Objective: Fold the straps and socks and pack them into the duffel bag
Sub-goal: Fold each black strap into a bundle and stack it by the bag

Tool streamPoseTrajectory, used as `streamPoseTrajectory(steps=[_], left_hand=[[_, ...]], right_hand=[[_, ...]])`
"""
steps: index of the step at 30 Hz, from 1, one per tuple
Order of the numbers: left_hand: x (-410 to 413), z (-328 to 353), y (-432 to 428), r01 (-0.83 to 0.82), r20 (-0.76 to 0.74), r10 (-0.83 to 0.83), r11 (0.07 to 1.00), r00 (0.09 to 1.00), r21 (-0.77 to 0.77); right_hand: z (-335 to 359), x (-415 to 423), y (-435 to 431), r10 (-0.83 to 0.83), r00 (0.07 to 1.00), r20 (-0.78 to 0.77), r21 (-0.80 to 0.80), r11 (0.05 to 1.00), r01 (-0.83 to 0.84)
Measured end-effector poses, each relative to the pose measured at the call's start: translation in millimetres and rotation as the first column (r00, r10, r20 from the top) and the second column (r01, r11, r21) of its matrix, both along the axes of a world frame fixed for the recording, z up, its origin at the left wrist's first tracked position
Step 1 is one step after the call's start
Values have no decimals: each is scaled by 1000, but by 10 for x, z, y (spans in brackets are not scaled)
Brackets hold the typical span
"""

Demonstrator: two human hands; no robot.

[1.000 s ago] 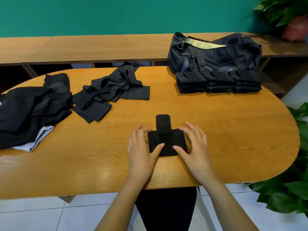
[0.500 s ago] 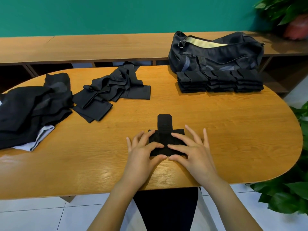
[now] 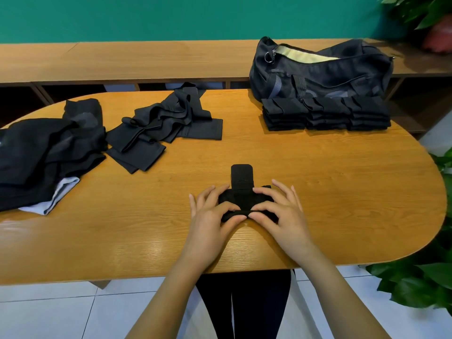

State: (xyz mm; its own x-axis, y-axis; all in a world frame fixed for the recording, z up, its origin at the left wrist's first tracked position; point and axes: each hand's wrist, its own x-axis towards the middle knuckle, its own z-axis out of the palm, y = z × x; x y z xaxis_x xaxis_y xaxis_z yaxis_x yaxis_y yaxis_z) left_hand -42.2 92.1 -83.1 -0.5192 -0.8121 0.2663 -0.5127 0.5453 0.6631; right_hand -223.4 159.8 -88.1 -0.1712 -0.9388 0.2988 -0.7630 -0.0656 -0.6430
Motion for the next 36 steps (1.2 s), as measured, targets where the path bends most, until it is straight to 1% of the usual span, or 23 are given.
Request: streamPoseTrajectory(steps=[4,9,13,19,22,26,30,36], left_hand=[[1,7,-15,-22,-23,23,999,999,32],[1,6,-29,-23,-7,24,999,1000,39],[6,3,-28,-16,2,16,999,1000,40],[11,7,-21,2,8,-2,1000,1000,20],[6,6,-23,-16,-7,16,1000,1000,26],[2,15,-22,-24,-6,24,999,1000,34],[2,23,-15,-12,11,12,1000,1000,13],[6,9,-20,-16,-7,16,1000,1000,9]], right_hand=[[-12,-24,4,14,1000,22,3,1000,-14],[-1,-25,5,-9,999,42,7,1000,8],[8,-31,2,-5,997,76,41,999,2],[-14,-43,-4,-5,997,76,58,998,0],[-5,-39,3,-7,996,84,43,999,4],[5,-37,12,-1,999,46,37,999,-1],[-8,-43,0,-13,997,82,44,999,9],[-19,-50,-6,-26,997,71,43,999,23]])
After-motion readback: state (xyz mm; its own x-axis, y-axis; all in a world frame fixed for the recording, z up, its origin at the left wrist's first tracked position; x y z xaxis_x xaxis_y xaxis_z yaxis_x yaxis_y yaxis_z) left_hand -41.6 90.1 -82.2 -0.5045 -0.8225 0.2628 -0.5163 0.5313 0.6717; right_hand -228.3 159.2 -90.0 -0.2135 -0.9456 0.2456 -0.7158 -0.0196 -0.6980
